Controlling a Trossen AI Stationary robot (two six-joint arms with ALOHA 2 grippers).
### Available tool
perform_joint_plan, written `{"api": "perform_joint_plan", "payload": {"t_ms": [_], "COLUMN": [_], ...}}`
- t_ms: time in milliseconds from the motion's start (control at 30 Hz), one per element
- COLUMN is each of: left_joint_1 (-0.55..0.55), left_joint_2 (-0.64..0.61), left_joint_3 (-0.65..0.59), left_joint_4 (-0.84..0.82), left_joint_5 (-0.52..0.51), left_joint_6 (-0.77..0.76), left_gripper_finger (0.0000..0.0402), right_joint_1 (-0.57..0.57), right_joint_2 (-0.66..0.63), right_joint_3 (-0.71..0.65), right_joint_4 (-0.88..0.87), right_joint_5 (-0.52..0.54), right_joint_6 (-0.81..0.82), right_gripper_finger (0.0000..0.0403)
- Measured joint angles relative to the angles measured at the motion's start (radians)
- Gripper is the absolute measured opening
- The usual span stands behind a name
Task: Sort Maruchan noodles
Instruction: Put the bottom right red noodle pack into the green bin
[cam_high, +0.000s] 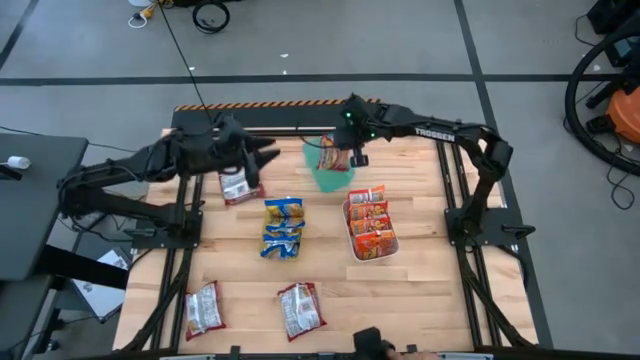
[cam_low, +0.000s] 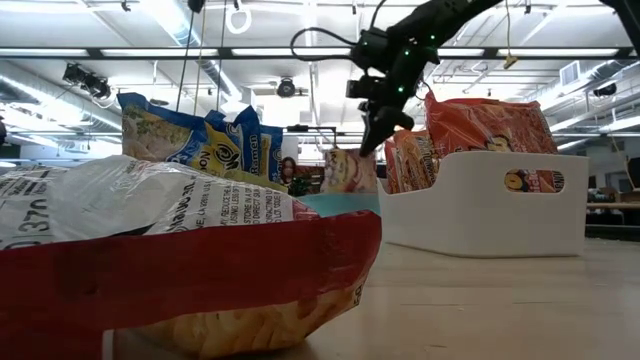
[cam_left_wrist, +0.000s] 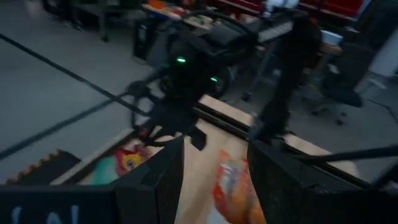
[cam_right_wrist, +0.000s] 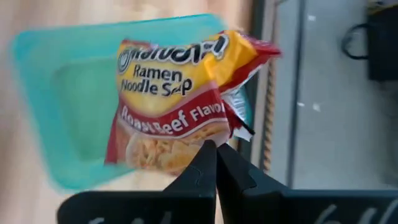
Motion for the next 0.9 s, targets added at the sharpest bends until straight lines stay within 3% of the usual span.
{"api": "perform_joint_plan", "payload": {"t_ms": [300,433,567,700,900], "left_joint_1": [0.165,0.186,0.184,0.185,0.179], "left_joint_2": [-0.01,-0.009,-0.009,-0.009,-0.009], "left_joint_3": [0.0,0.0,0.0,0.0,0.0], "left_joint_4": [0.014,0.016,0.016,0.016,0.015], "left_joint_5": [0.01,0.011,0.012,0.012,0.013], "left_joint_6": [0.046,0.04,0.036,0.035,0.035], "left_gripper_finger": [0.018,0.018,0.018,0.018,0.018], "right_joint_1": [-0.07,-0.063,-0.049,-0.048,-0.076], "right_joint_2": [0.071,0.096,0.101,0.13,0.145], "right_joint_3": [0.0,0.0,0.0,0.002,0.0], "right_joint_4": [0.211,0.232,0.333,0.49,0.462], "right_joint_5": [-0.006,-0.139,-0.253,-0.171,-0.127], "right_joint_6": [-0.084,-0.1,-0.002,0.073,0.123], "right_gripper_finger": [0.0003,0.0003,0.0003,0.0003,0.0003]}}
